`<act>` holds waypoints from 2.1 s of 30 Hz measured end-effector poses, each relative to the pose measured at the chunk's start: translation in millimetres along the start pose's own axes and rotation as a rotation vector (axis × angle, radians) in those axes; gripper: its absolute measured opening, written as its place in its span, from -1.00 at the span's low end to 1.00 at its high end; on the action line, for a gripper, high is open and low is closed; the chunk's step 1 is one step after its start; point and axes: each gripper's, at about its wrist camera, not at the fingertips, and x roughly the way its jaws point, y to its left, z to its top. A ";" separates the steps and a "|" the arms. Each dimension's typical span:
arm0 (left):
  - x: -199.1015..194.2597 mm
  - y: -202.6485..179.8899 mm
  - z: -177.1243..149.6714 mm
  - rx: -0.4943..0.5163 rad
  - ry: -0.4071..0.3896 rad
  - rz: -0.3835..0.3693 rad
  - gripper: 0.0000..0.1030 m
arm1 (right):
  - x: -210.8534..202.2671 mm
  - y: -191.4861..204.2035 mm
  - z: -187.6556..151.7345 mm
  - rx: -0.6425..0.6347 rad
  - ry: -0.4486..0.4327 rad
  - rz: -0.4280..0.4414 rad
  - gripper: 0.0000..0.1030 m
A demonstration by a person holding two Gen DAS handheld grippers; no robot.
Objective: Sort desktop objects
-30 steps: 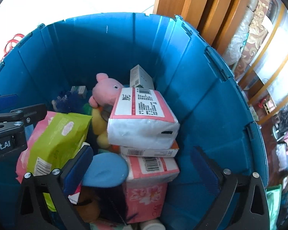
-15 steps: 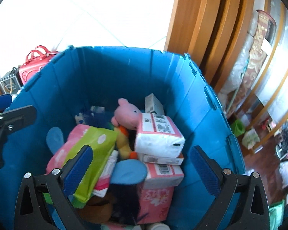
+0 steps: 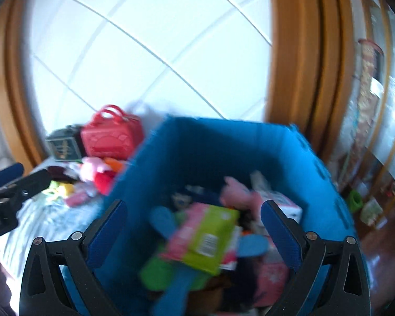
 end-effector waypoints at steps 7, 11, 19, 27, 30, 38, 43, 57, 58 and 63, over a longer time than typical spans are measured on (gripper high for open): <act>3.3 120.5 -18.2 -0.085 0.012 0.093 0.56 | 2.0 97.2 7.4 -0.039 -0.036 0.083 0.99; 16.4 200.2 -28.0 -0.106 0.022 0.112 0.56 | 18.9 163.5 6.4 -0.054 -0.021 0.081 0.99; 67.9 369.6 -45.5 -0.021 0.086 0.144 0.56 | 89.3 268.3 -12.4 0.080 0.095 0.061 0.99; 152.1 478.4 -82.1 -0.020 0.234 0.180 0.56 | 170.4 289.6 -56.5 0.178 0.296 -0.034 0.99; 187.8 495.8 -99.5 -0.032 0.307 0.167 0.56 | 199.8 284.9 -73.9 0.200 0.368 -0.073 1.00; 246.5 485.2 -107.6 -0.018 0.380 0.093 0.56 | 259.7 282.9 -100.8 0.192 0.471 -0.088 0.96; 288.5 438.8 -92.9 0.053 0.386 0.027 0.56 | 294.7 285.5 -96.2 0.134 0.506 -0.073 0.43; 394.4 359.4 -72.2 0.224 0.445 0.011 0.56 | 388.9 273.4 -87.1 0.109 0.562 0.005 0.43; 398.8 358.9 -72.3 0.228 0.446 0.016 0.56 | 396.4 272.7 -88.1 0.111 0.570 0.008 0.43; 419.7 348.7 -77.4 0.273 0.447 0.061 0.56 | 428.7 273.1 -97.3 0.104 0.613 0.021 0.43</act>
